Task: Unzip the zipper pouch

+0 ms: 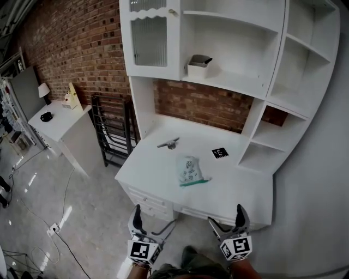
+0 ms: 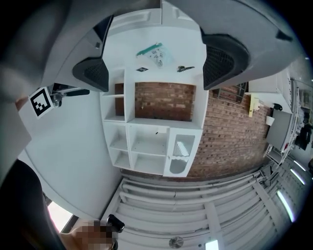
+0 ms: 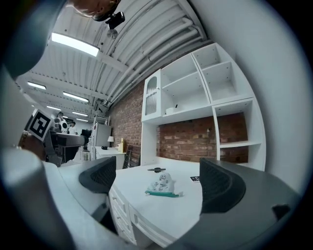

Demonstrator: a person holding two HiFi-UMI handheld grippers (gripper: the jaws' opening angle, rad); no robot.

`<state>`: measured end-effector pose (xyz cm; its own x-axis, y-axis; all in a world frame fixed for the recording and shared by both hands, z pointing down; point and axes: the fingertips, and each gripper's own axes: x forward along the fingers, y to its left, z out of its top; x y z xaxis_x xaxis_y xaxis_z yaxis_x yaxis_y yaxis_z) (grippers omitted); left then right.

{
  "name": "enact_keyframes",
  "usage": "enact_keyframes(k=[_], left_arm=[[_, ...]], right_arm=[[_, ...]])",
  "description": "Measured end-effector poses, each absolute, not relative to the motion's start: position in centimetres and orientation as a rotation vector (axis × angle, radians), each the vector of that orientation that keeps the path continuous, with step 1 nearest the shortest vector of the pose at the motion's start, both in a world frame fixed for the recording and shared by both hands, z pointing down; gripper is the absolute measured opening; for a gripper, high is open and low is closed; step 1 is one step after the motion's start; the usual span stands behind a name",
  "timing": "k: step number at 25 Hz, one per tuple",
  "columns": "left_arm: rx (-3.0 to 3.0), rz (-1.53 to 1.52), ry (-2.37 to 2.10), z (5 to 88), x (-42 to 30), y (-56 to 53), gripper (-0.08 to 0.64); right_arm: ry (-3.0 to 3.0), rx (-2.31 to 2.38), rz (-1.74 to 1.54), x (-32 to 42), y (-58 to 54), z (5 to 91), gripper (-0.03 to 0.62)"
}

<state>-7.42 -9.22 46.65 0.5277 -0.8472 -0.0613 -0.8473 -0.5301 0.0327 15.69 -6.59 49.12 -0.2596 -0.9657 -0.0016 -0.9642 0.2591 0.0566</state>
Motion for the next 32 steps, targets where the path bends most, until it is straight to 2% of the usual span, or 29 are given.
enact_keyframes(k=[12, 17, 22, 32], left_arm=[[-2.806, -0.017, 1.504, 50.8, -2.3, -14.3, 0.569], [-2.82, -0.023, 1.495, 50.8, -2.1, -15.0, 0.569], [-2.809, -0.064, 1.52, 51.0, -3.3, -16.2, 0.569], [-2.825, -0.04, 1.598, 51.0, -5.6, -19.4, 0.569]], right_arm=[[-2.433, 1.284, -0.072, 14.9, -20.5, 59.4, 0.508], [-2.223, 0.87, -0.222, 13.9, -25.4, 65.1, 0.443], [-1.993, 0.626, -0.39, 14.2, -29.6, 68.0, 0.305], [-1.815, 0.241, -0.549, 9.7, -32.0, 72.5, 0.236]])
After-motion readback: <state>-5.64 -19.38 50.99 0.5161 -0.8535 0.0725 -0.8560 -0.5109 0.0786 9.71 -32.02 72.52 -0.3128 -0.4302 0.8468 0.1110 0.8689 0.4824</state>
